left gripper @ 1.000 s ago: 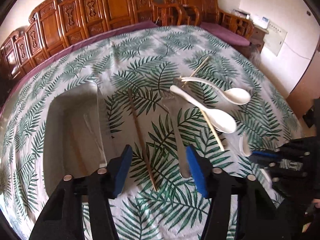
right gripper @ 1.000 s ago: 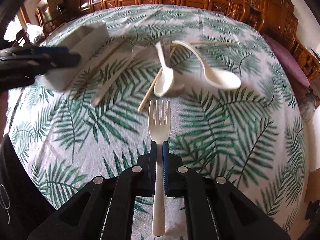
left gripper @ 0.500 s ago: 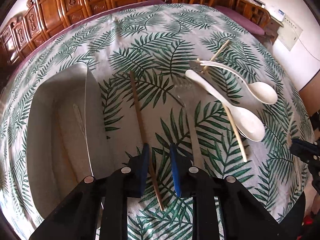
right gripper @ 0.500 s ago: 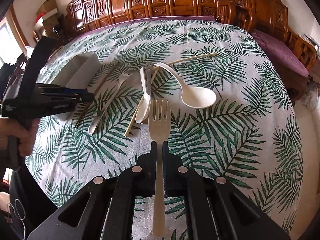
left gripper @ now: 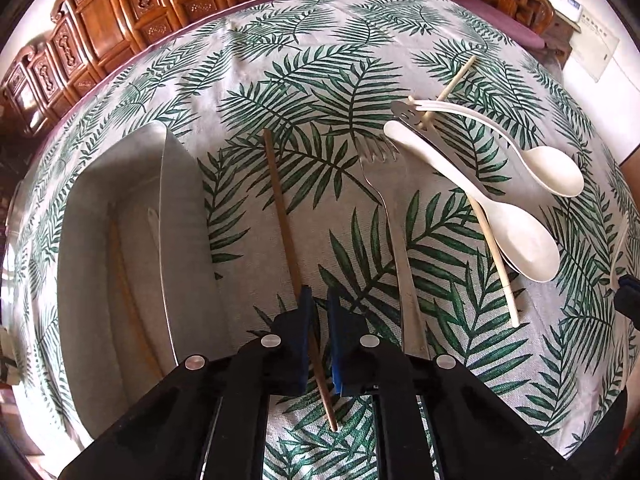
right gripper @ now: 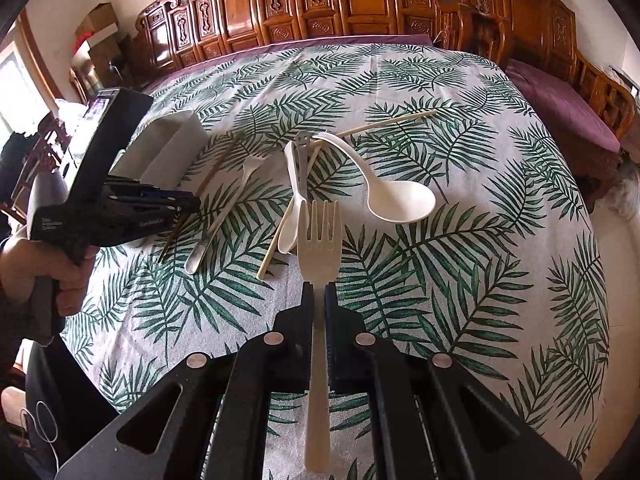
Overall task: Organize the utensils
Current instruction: 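Grasp a second wooden chopstick with the left tool while the right tool holds the fork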
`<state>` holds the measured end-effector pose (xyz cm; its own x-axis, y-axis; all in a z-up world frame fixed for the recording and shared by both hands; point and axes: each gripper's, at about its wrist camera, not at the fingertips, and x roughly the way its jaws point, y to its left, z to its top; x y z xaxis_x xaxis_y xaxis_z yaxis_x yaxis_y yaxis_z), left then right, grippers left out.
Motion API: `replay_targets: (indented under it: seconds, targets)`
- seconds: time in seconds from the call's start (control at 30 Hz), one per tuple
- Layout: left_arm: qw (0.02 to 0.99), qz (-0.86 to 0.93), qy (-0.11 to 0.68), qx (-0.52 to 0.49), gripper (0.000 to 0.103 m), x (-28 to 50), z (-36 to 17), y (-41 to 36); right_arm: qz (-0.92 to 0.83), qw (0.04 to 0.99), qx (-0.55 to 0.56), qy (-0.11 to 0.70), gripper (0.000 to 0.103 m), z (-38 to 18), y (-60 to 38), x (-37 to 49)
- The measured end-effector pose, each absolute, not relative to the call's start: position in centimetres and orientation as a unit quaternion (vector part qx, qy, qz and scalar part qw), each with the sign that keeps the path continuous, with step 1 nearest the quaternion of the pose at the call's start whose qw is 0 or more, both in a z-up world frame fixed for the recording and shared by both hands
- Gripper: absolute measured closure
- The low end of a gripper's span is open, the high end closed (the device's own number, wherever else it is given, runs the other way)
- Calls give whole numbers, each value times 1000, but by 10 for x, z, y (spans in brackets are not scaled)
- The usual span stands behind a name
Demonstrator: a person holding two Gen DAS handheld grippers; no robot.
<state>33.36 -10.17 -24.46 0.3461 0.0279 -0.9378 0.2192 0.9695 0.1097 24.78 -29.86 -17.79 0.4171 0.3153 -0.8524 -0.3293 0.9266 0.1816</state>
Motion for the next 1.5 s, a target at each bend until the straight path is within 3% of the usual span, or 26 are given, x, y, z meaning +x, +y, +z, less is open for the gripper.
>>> replay_targets:
  seconds: [0.1, 0.63, 0.73, 0.93, 1.23, 1.3, 1.37, 1.5]
  targets:
    - [808, -61, 576, 105, 103, 333, -248, -102, 192, 842, -6, 504, 96, -177, -299, 248]
    - [824, -75, 554, 95, 103, 324, -230, -106, 192, 842, -8, 503, 96, -178, -297, 247]
    - [820, -76, 561, 88, 80, 329, -229, -101, 192, 842, -9, 505, 96, -179, -297, 248]
    - [793, -63, 600, 79, 80, 337, -244, -96, 194, 844, -8, 501, 96, -175, -297, 247]
    - [785, -52, 612, 85, 85, 344, -248, -95, 196, 844, -6, 500, 96, -174, -297, 247]
    - [784, -56, 613, 80, 87, 345, -248, -93, 196, 844, -6, 499, 96, -174, -297, 247]
    - [786, -61, 610, 81, 96, 343, -247, -94, 195, 844, -5, 499, 96, -174, -297, 247]
    - [792, -65, 599, 95, 99, 339, -247, -101, 195, 844, -7, 500, 96, -175, -297, 247]
